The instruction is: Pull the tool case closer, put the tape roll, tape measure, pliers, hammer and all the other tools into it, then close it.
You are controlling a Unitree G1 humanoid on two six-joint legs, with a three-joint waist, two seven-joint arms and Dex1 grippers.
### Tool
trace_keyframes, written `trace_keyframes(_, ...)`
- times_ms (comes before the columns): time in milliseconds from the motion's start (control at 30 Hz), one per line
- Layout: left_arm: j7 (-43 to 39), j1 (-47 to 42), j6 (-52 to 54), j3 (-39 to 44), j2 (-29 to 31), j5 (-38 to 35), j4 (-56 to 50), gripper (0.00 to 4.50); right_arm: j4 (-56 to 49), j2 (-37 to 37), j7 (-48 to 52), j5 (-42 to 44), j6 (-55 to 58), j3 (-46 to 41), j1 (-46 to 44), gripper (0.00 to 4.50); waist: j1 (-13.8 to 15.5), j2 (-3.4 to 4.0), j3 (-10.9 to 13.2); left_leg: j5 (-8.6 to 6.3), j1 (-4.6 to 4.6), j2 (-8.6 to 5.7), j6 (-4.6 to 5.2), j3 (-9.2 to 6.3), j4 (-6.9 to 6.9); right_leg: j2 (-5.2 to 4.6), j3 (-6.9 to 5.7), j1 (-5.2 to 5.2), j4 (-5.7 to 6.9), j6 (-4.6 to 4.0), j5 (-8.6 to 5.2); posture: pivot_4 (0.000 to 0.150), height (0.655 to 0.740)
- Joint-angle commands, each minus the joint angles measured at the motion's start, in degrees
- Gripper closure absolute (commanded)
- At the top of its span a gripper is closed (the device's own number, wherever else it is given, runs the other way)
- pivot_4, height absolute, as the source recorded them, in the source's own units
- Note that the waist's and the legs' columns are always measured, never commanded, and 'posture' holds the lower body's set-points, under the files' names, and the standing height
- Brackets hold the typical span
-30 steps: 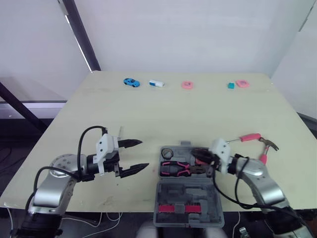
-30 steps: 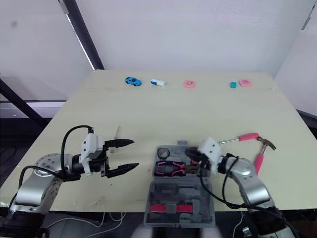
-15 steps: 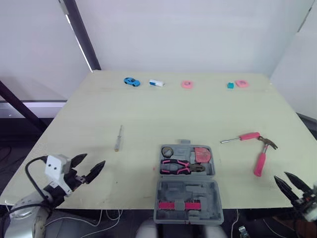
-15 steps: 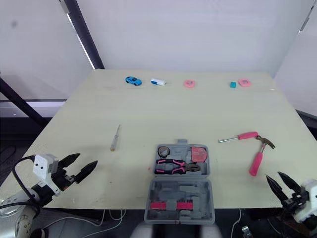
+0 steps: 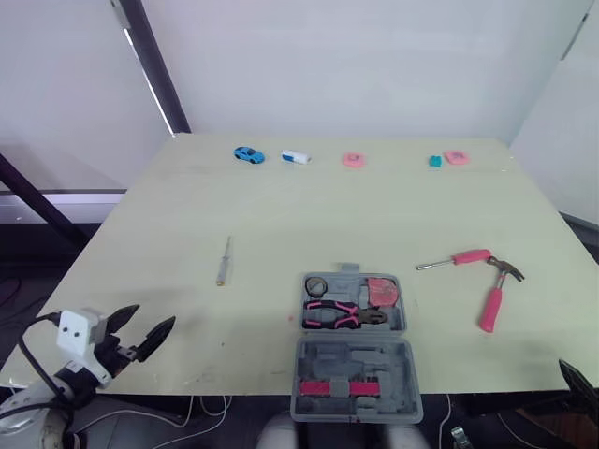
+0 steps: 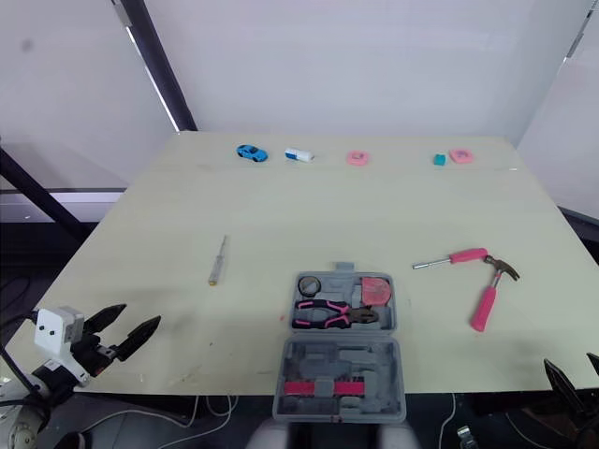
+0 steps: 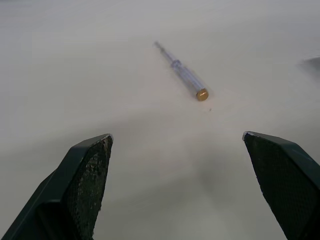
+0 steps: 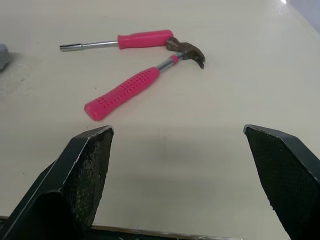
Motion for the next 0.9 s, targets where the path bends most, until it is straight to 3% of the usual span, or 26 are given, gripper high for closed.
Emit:
trace_keyframes(33, -3.2, -0.4, 0.8, -1.5, 1.4, -1.2, -2.2, 0.0, -6.3, -2.0, 2.4, -0.5, 0.8, 3.2, 0.5, 0.1, -0.2, 0.02, 0.0, 0.0, 0.0, 0.01, 0.0, 0.01, 0.0, 0.01, 0.01, 0.0, 0.0, 0.0, 0.0, 0.15, 0.74)
trace_keyframes(433, -11.3, -5.6, -1.2, -14.1, 4.6, 4.7, -3.1, 0.0, -13.8, -8.7, 1.6, -8.7, 6.2, 18.3, -9.5, 0.1, 0.1, 0.03, 0.0, 0.0, -0.06, -0.05, 0.0, -0.01, 0.01, 0.11, -0.03, 0.0, -0.01, -0.02, 0.02, 0.15, 0.74)
trace_keyframes(533, -11.8, -7.4, -1.9, -17.4, 3.7, 5.9, -3.3, 0.86, -13.2, -10.3, 2.6, -11.5, 6.9, 22.9, -13.2, 0.0, 0.1, 0.02, 0.0, 0.0, -0.09, -0.12, 0.0, -0.03, 0.01, 0.14, -0.03, 0.0, -0.01, -0.02, 0.02, 0.15, 0.74)
trace_keyframes(700, -12.5, -9.7, -2.4, -21.5, 2.6, 7.1, -3.6, 3.29, -10.4, -11.7, 3.6, -14.8, 7.1, 28.1, -18.0, 0.0, 0.1, 0.01, 0.0, 0.01, -0.07, -0.29, 0.01, -0.08, 0.06, 0.18, -0.03, 0.01, 0.06, -0.01, 0.02, 0.15, 0.74)
trace_keyframes(800, -13.9, -10.1, -2.8, -24.1, 3.0, 8.5, -4.1, 4.5, -8.2, -11.9, 4.4, -17.3, 6.7, 31.8, -20.8, 0.89, 0.1, 0.01, 0.0, 0.01, -0.09, -0.3, 0.01, -0.08, 0.06, 0.21, -0.03, 0.01, 0.04, 0.18, 0.13, 0.15, 0.74)
trace_keyframes(833, -14.7, -10.0, -3.0, -25.0, 3.4, 8.9, -4.3, 4.5, -7.7, -12.0, 4.8, -17.9, 6.6, 32.9, -21.5, 1.21, 0.0, 0.02, 0.0, 0.01, -0.09, -0.3, 0.01, -0.08, 0.05, 0.21, -0.02, 0.01, 0.04, 0.2, 0.13, 0.15, 0.74)
trace_keyframes(900, -16.1, -9.9, -2.2, -26.6, 3.6, 8.9, -4.9, 4.5, -6.9, -11.9, 5.2, -19.1, 6.6, 35.0, -22.9, 2.47, 0.0, 0.02, 0.0, 0.01, -0.09, -0.3, 0.01, -0.07, 0.05, 0.23, -0.02, 0.0, 0.05, 0.2, 0.14, 0.15, 0.74)
